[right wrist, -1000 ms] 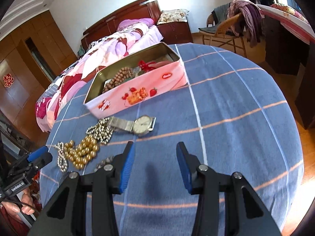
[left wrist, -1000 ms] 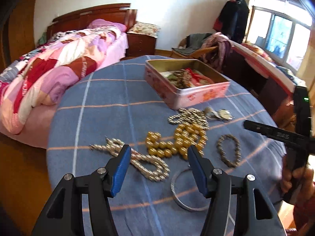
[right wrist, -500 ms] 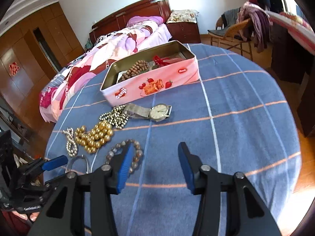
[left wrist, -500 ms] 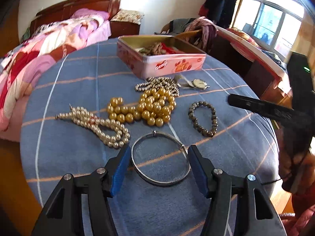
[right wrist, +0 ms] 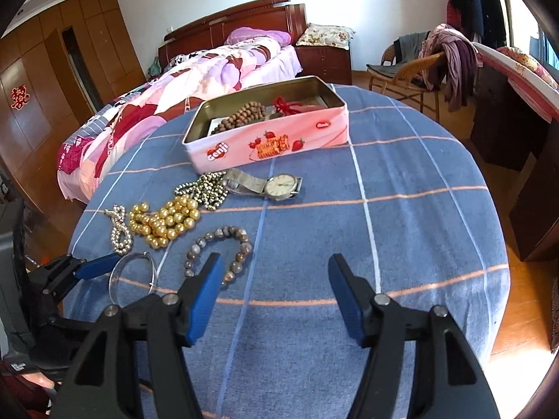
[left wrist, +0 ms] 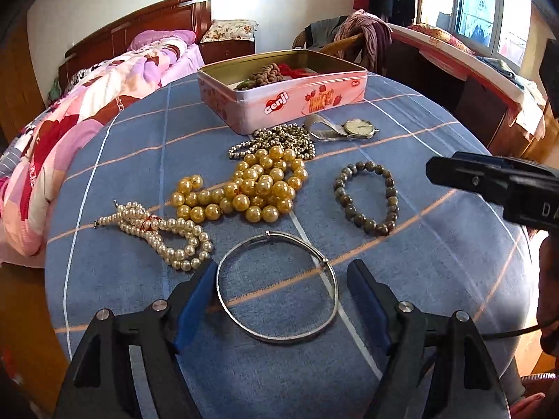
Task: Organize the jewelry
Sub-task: 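Grasp the silver bangle with the left tool while the right grasps the dark bead bracelet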
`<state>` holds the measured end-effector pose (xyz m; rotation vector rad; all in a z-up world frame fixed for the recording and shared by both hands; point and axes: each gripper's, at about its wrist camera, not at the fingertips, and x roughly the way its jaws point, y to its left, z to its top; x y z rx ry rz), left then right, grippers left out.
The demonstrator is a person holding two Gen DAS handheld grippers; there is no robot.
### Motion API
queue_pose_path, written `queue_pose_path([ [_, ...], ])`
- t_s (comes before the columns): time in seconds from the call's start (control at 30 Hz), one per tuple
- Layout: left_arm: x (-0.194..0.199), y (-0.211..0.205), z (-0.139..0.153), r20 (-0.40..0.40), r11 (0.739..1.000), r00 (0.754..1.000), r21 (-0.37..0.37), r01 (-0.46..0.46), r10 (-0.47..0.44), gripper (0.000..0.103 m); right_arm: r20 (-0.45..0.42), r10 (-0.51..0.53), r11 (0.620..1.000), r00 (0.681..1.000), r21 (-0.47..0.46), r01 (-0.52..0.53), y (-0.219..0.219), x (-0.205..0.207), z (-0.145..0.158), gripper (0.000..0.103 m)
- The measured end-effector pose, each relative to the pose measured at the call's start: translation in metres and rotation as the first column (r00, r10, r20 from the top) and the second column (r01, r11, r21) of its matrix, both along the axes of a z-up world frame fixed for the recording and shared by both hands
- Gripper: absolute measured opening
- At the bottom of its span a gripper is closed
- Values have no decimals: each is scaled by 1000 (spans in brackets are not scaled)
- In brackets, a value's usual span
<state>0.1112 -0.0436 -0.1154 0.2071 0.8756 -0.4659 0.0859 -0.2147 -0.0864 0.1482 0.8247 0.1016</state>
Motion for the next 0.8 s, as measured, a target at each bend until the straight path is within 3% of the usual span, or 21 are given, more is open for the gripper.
queue_pose_path([
  [0.03,0,2,1,5,1000,1000,-4,-3,3,68,-1,1,1000,1000,-6,-1,1,-1,0,65],
  [0.2,3,11,2,-11,998,1000,-57,-5,4,68,-18,8,1000,1000,1,-8,4,1,-4,65],
  [0.3,6,24,9,-25,990,999,-141,-25,22,68,-29,21,1000,999,3,-21,9,5,-7,65],
  [0.47,6,45,35,54,979,997,-198,-45,57,68,-57,58,998,997,-3,-58,24,15,-12,66],
  [0.53,8,54,45,73,974,994,-218,-60,78,68,-72,80,997,994,-3,-80,33,23,-14,72],
  [0.57,10,58,48,80,972,993,-223,-72,92,68,-78,86,996,993,-15,-87,38,26,-15,77],
  [0.7,18,69,54,91,967,987,-229,-110,134,68,-104,143,985,984,-81,-152,61,36,-20,78],
  [0.8,23,75,54,88,965,985,-232,-123,147,68,-120,142,966,983,-198,-164,75,39,-25,79],
])
